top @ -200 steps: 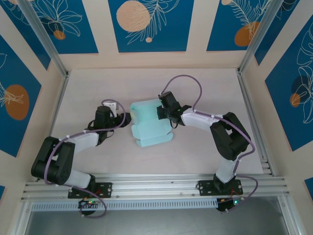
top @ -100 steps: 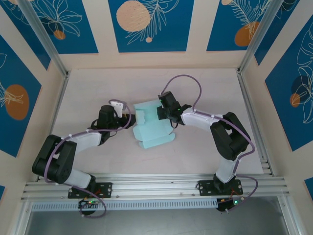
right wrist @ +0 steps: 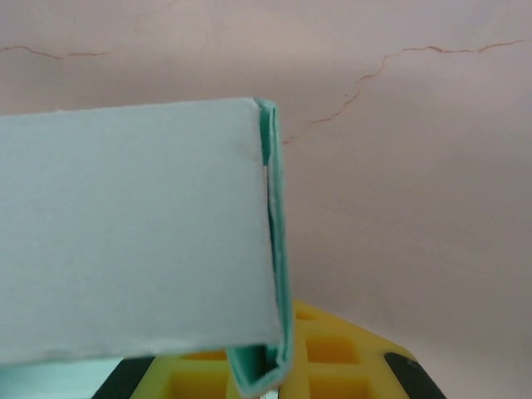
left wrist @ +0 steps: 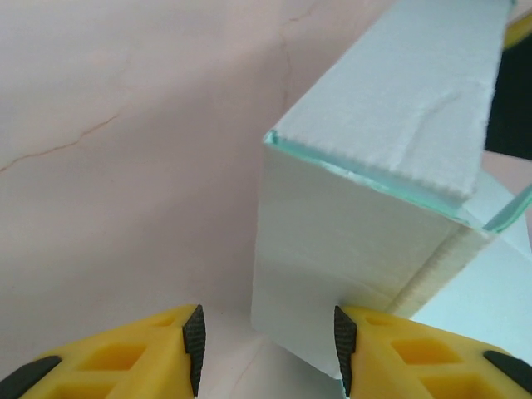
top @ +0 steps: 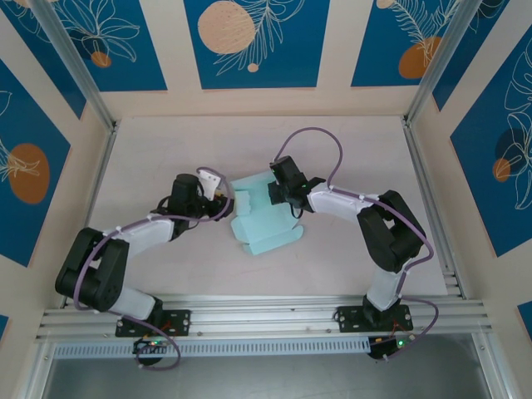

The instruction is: Fold the paper box

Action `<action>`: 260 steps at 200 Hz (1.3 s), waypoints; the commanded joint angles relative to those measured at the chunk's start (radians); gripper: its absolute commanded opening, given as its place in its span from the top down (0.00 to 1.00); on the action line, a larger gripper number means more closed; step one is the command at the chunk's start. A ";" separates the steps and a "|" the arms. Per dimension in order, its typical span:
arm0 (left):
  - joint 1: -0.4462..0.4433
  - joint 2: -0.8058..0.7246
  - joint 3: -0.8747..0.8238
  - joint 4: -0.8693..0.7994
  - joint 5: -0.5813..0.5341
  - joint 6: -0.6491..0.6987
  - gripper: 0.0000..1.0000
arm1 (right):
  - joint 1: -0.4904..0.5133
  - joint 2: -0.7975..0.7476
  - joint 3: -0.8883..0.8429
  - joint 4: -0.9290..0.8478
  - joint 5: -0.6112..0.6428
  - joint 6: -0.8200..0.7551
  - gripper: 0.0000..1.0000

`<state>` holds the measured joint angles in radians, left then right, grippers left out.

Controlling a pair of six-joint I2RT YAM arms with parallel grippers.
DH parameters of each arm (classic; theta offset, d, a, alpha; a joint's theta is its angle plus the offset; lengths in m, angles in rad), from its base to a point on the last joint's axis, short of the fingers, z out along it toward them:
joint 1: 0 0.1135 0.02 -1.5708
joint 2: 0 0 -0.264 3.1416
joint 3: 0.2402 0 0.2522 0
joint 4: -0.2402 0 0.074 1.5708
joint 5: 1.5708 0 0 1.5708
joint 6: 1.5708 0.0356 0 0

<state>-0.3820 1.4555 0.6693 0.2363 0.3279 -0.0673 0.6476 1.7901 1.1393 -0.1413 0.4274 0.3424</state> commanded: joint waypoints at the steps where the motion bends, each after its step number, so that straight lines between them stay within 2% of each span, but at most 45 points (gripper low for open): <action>1: -0.023 -0.024 0.060 -0.140 0.123 0.170 0.53 | 0.021 0.002 0.028 0.029 -0.036 -0.004 0.94; 19: -0.017 -0.019 0.089 -0.183 0.181 0.206 0.53 | 0.020 0.002 0.030 0.027 -0.034 -0.006 0.94; 42: -0.017 0.002 0.156 -0.277 0.170 0.238 0.52 | 0.020 0.001 0.028 0.024 -0.033 -0.009 0.94; 95: -0.015 0.092 0.270 -0.459 0.224 0.278 0.40 | 0.018 0.001 0.030 0.025 -0.026 -0.013 0.94; 169: 0.009 0.148 0.366 -0.580 0.256 0.316 0.38 | 0.019 0.007 0.035 0.023 -0.020 -0.017 0.94; 205: 0.018 0.163 0.371 -0.524 0.169 0.245 0.47 | 0.018 0.007 0.035 0.025 -0.024 -0.017 0.94; 236: 0.016 0.163 0.341 -0.393 0.010 0.124 0.44 | 0.023 0.002 0.034 0.026 -0.031 -0.013 0.94; 260: 0.010 0.152 0.294 -0.272 -0.120 0.041 0.49 | 0.026 -0.004 0.032 0.029 -0.032 -0.009 0.94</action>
<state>-0.3672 1.6135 1.0016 -0.1917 0.3569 0.0834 0.6567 1.7901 1.1435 -0.1402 0.4263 0.3199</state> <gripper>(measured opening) 0.530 0.096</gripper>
